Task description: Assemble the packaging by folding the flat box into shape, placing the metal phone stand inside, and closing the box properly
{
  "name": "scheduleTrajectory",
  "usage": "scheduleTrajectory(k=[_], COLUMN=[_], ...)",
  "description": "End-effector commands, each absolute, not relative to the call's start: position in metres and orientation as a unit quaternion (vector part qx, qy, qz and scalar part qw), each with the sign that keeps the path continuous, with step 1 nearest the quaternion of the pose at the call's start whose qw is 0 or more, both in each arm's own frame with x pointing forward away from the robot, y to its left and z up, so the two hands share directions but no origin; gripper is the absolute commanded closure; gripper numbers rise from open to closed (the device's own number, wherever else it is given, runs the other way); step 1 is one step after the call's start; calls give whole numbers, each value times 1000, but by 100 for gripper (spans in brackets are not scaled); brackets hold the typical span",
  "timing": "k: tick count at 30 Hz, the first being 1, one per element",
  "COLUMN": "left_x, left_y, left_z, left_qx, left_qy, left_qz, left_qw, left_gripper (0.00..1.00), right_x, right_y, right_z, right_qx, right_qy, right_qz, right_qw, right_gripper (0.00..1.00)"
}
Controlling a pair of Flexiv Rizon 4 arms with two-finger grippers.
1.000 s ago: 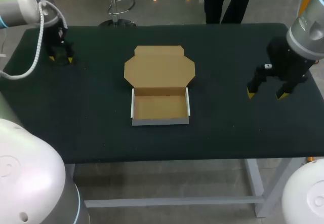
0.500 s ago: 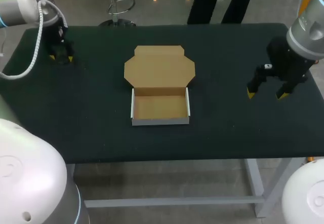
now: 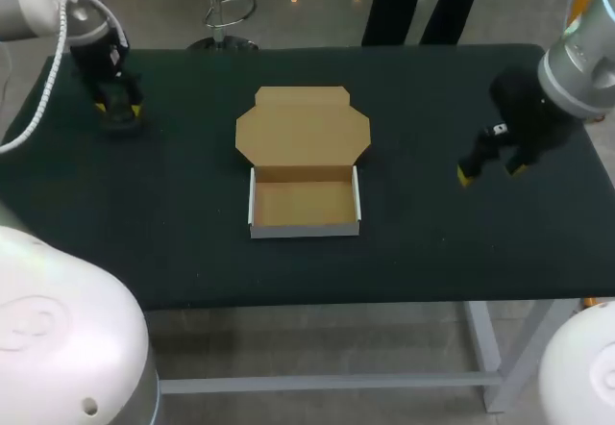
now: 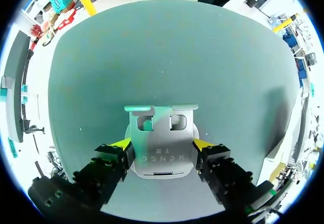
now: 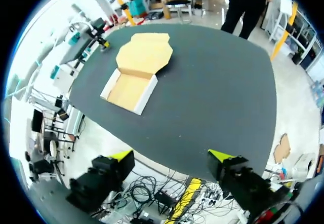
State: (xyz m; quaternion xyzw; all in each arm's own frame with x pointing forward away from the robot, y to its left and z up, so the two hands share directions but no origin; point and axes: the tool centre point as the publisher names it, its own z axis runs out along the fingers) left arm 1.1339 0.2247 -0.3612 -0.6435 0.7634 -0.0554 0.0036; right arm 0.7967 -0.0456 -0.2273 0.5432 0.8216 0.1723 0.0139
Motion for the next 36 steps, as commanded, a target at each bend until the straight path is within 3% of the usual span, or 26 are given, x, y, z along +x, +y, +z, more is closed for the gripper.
scheduleTrajectory(k=[1,12,36], left_x=[1101,1053,991], left_y=[217,184,140], left_z=[-340,-313,-273], left_qx=[-641,-620,-600], left_qy=[764,781,795], left_qz=[-69,-72,-87], left_qw=[26,21,28], left_gripper=[100,100,100], right_x=[791,792,795], right_y=[-53,-61,-45], right_z=[-238,-250,-271], right_qx=[482,353,252], right_qy=[845,891,922], right_qz=[224,269,291], right_qw=[51,91,47], right_gripper=[0,0,0])
